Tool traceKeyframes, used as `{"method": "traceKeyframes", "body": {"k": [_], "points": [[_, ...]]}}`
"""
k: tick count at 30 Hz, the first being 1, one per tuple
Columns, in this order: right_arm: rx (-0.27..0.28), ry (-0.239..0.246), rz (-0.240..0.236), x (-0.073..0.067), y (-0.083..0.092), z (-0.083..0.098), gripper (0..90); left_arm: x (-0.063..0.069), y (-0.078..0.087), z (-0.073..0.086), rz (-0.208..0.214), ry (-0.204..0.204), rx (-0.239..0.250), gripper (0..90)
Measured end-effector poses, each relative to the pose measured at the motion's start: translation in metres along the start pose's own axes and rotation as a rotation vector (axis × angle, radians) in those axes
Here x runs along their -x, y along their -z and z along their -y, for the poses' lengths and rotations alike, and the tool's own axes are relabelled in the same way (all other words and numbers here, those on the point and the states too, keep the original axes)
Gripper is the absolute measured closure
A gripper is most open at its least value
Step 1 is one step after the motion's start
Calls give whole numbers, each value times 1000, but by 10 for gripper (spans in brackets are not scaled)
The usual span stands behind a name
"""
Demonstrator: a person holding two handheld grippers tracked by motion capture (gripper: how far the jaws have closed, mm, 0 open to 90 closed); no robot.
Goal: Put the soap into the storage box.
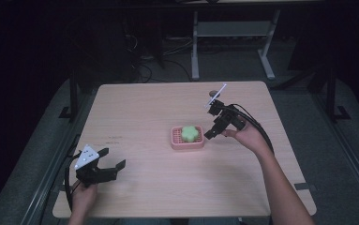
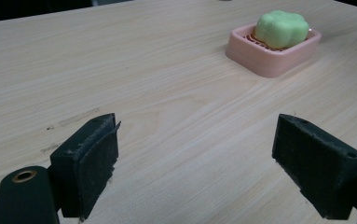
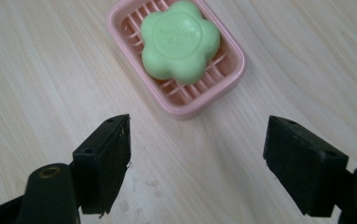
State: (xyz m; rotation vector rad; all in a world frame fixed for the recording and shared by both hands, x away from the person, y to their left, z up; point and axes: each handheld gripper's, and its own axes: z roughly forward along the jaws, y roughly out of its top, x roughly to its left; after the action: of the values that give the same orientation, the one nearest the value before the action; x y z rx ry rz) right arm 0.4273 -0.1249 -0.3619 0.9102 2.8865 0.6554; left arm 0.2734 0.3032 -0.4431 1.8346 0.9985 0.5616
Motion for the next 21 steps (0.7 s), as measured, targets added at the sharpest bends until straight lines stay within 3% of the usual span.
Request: {"method": "traceKeyframes", "body": {"k": [16, 21], "points": [[-5, -30, 4, 5, 13, 26, 229, 0, -1, 1, -4, -3, -8, 140], [18, -32, 3, 3, 17, 40, 230, 0, -1, 1, -3, -1, -10, 141]]}}
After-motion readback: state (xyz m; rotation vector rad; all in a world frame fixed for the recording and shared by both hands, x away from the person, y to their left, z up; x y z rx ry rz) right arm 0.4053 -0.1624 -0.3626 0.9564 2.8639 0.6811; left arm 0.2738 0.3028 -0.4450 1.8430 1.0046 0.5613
